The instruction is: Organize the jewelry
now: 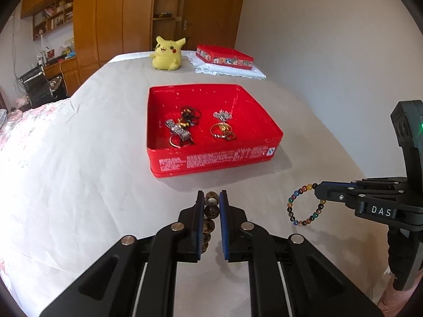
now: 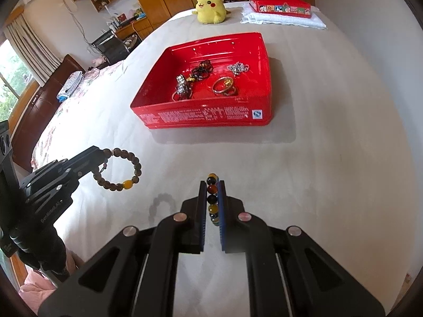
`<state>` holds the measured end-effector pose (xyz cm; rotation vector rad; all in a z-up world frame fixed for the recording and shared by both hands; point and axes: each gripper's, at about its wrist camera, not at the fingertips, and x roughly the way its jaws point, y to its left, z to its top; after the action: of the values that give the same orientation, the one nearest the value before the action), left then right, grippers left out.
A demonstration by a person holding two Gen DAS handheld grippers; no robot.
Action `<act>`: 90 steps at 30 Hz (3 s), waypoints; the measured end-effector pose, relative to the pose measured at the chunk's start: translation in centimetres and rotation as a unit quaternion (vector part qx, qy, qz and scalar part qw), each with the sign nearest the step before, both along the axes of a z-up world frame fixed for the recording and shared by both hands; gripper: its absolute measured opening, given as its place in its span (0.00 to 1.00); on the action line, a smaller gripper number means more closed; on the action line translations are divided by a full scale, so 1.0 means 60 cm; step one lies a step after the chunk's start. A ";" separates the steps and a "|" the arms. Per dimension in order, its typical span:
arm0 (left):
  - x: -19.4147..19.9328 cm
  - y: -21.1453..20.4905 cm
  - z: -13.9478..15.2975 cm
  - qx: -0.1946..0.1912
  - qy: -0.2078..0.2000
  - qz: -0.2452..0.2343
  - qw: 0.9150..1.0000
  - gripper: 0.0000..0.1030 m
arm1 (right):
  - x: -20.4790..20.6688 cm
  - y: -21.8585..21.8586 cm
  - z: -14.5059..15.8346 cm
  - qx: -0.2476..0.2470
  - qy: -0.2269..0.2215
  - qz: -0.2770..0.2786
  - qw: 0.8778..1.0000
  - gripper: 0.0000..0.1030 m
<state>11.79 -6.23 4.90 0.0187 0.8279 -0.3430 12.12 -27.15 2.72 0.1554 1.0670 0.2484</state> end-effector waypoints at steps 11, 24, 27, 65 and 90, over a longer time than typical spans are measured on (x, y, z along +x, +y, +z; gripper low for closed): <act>0.077 0.014 0.047 -0.004 -0.013 0.028 1.000 0.10 | 0.058 0.011 0.049 -0.003 -0.020 -0.001 1.000 0.06; 0.235 -0.029 0.074 -0.012 -0.015 0.029 0.999 0.10 | 0.211 0.016 0.091 -0.002 -0.039 -0.025 0.999 0.06; 0.277 -0.041 0.053 -0.010 0.002 0.035 0.999 0.10 | 0.249 0.017 0.078 -0.005 -0.035 -0.029 0.999 0.06; 0.340 0.004 -0.024 -0.013 0.046 0.068 0.997 0.54 | 0.356 -0.019 -0.031 -0.021 -0.031 -0.033 0.999 0.23; 0.128 0.005 0.021 0.030 -0.061 0.085 0.994 0.94 | 0.189 -0.006 0.005 -0.040 -0.073 -0.029 0.996 0.86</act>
<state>19.49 -5.90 6.14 0.0257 0.7125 -0.1548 23.44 -27.51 3.01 0.0951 0.9247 0.1621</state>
